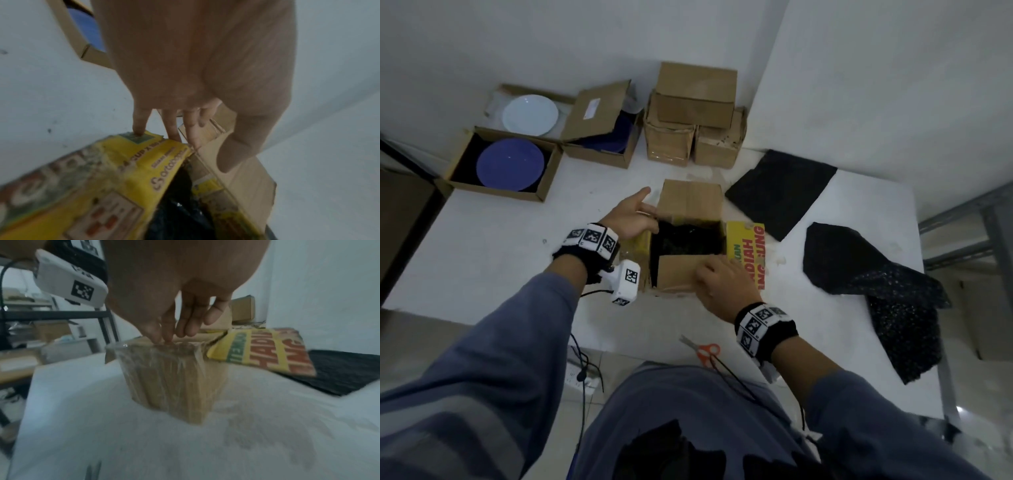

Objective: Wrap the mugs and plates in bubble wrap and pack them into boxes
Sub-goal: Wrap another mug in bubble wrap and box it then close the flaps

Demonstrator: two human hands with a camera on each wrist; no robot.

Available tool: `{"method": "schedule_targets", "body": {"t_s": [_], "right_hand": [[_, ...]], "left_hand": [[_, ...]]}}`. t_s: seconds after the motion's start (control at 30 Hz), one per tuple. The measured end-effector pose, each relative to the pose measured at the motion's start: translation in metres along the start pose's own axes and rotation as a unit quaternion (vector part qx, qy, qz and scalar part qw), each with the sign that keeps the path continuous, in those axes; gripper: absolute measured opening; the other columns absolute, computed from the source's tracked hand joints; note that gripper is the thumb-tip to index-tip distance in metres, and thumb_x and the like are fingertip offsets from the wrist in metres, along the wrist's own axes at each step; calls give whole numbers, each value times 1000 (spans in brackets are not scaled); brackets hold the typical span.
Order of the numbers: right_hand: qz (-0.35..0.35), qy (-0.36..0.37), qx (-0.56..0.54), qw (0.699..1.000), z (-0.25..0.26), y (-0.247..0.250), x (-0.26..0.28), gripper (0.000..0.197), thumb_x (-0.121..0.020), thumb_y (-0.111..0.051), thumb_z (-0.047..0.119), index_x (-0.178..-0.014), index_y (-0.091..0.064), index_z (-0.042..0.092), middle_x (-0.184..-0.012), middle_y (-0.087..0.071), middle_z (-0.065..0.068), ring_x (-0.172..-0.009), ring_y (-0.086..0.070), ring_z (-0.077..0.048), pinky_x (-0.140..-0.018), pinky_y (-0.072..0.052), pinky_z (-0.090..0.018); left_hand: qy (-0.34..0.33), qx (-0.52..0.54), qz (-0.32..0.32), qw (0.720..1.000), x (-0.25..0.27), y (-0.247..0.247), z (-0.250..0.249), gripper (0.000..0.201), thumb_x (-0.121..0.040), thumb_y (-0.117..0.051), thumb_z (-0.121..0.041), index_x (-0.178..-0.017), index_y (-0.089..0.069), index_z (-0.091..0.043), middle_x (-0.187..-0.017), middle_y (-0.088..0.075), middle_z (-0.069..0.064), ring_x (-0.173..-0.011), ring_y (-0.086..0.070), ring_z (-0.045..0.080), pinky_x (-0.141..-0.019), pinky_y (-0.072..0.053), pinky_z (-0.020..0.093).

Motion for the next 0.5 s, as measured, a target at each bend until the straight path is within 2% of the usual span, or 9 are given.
{"method": "schedule_targets", "body": {"t_s": [0.07,0.1,0.17,0.23,0.3,0.37,0.43,0.5], "right_hand": [[14,17,-15,1000,-2,-9,11,18,-80,-64,28,-90,-61,12,-97,-58,-7,-89,-55,-27,-74,-43,-34],[16,14,-22,1000,-5,-10,13,20,-79,-65,26,-93,-62,12,-99,-57,-8,-90,-55,-27,-74,-46,-36],[11,4,-39,999,-9,-12,13,20,-78,-67,22,-96,-64,12,-98,-56,-8,-90,-55,-29,-72,-49,-40],[11,-2,-62,998,-9,-10,11,19,-78,-68,19,-94,-62,11,-98,-56,-8,-88,-56,-29,-69,-50,-41],[23,-42,-105,993,-10,-6,8,33,-76,-72,21,-104,-56,12,-109,-52,-8,-87,-57,-28,-65,-49,-36],[28,-95,-141,985,-15,-2,6,58,-72,-78,23,-120,-46,14,-125,-41,-8,-89,-56,-25,-62,-45,-28],[32,-99,-128,986,-19,-1,2,81,-69,-80,26,-136,-35,17,-140,-30,-10,-101,-54,-27,-65,-49,-29],[77,-81,-72,991,-19,-4,-1,86,-72,-74,34,-144,-30,19,-150,-25,-11,-117,-47,-32,-78,-53,-38]], "left_hand": [[-42,-9,9,999,7,-5,-1,75,-82,-66,5,-146,-41,-25,-111,-57,-1,-112,-54,20,-86,-45,25],[-63,-23,6,998,12,-7,0,67,-82,-67,5,-139,-48,-24,-111,-55,-2,-114,-51,19,-86,-43,24],[-121,-78,8,990,20,-10,6,48,-81,-73,-2,-122,-60,-23,-120,-50,-2,-122,-45,13,-100,-40,23],[-164,-141,38,976,23,-16,19,39,-78,-80,-17,-111,-65,-30,-134,-40,-1,-133,-35,9,-116,-30,35],[-162,-212,58,962,26,-21,33,47,-71,-82,-44,-113,-62,-41,-149,-23,-7,-142,-22,14,-119,-23,42],[-179,-295,50,937,30,-26,39,68,-59,-77,-67,-121,-56,-46,-157,-8,-9,-145,-14,20,-118,-19,44],[-209,-341,28,916,34,-29,41,79,-56,-75,-72,-126,-52,-45,-160,-2,-3,-147,-8,24,-119,-16,47],[-204,-346,1,916,37,-28,42,76,-61,-77,-67,-128,-52,-43,-161,-2,2,-148,-4,25,-119,-12,54]]}}
Point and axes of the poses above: each hand's wrist, its own x-axis away from the middle knuckle, its own y-axis out of the back of the hand, z = x × y, the point moved 4 cm from there along -x, towards the middle knuckle
